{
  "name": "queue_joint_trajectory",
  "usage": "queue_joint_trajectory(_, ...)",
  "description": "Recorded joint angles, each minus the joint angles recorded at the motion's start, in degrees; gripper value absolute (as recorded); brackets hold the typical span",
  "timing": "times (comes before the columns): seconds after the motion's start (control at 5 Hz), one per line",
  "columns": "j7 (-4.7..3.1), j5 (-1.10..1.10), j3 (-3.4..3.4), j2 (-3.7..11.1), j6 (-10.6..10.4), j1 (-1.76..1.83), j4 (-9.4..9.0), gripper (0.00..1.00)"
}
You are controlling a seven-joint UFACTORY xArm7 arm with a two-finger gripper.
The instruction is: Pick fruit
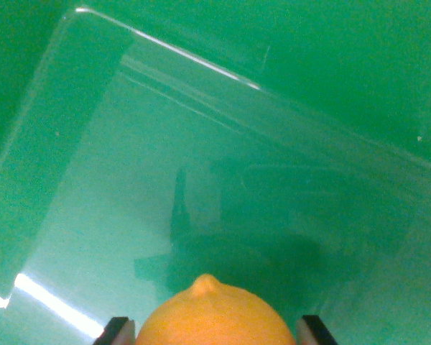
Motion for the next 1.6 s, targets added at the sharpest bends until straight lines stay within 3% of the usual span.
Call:
queue_joint_trajectory(0.2, 0.1, -0.06, -0.02, -0.6, 1.5, 0.0, 0.9, 1.0)
queue_joint_trajectory(0.4, 0.1, -0.06, -0.02, -0.6, 1.5, 0.0, 0.9, 1.0)
queue_joint_trajectory(0.6, 0.21, -0.14, -0.05, -1.32, 3.3, 0.0, 1.99, 1.0)
queue_joint_trajectory(0.8, 0.21, -0.14, -0.05, -1.32, 3.3, 0.0, 1.99, 1.0)
queue_joint_trajectory(1.0, 0.34, -0.22, -0.08, -2.13, 5.3, 0.01, 3.21, 1.0)
queue_joint_trajectory(1.2, 0.34, -0.22, -0.08, -2.13, 5.3, 0.01, 3.21, 1.0)
queue_joint_trajectory(1.4, 0.48, -0.31, -0.11, -2.98, 7.5, 0.01, 4.49, 1.0)
queue_joint_trajectory(1.6, 0.48, -0.31, -0.11, -2.98, 7.5, 0.01, 4.49, 1.0)
